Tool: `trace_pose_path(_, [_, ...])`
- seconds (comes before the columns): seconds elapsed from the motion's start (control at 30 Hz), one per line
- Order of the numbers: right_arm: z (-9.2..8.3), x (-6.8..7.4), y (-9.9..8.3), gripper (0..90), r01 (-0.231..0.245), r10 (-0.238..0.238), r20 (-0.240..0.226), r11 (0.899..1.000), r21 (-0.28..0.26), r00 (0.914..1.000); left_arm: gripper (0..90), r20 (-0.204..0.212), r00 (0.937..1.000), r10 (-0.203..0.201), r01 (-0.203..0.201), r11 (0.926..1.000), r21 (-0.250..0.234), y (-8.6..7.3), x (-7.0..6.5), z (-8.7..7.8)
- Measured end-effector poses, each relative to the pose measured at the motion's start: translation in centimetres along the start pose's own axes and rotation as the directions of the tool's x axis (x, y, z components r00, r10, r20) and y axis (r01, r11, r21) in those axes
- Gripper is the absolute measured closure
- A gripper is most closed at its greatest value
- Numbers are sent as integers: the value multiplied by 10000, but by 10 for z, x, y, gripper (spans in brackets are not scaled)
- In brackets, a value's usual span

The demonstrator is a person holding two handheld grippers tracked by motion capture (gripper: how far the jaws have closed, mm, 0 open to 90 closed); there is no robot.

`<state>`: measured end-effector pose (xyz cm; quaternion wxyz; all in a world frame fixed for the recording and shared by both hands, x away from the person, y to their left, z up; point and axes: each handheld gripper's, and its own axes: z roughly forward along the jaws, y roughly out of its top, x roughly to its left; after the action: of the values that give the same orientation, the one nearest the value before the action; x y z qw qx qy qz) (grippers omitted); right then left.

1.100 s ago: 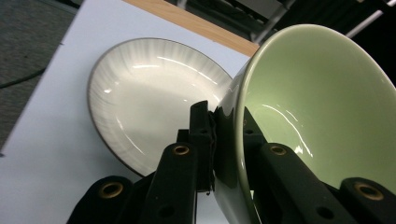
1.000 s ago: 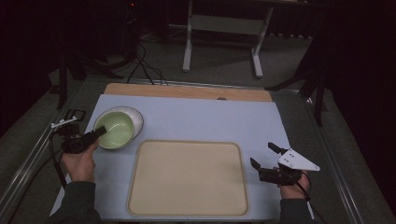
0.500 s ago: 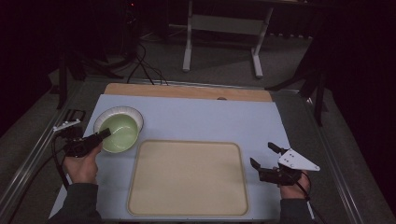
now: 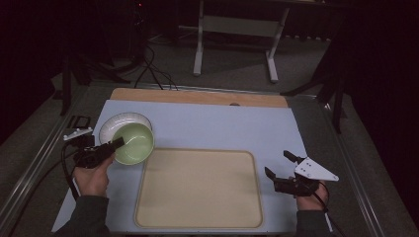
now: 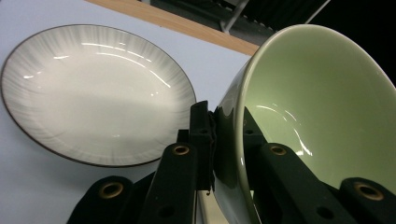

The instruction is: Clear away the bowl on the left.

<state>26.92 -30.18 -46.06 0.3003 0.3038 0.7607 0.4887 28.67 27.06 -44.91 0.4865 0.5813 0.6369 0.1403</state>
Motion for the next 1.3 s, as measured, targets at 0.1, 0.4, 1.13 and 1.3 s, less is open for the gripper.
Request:
trace_pose_path(0.1, [0,0,0,138,13,-13,22,10000,16,10000,826,91,9999,96,-97,9999,74,0,-3,1])
trace_pose_path(0.4, [0,1,0,138,42,-42,20,10000,40,10000,825,336,9992,198,-204,9996,192,-3,-14,7])
trace_pose_path(1.13, [1,0,0,138,100,-100,-16,9999,57,9999,826,789,9956,496,-538,9972,517,-12,-40,25])
trace_pose_path(1.3, [1,1,0,138,118,-118,-26,9999,49,9999,825,849,9946,594,-648,9960,622,-13,-44,27])
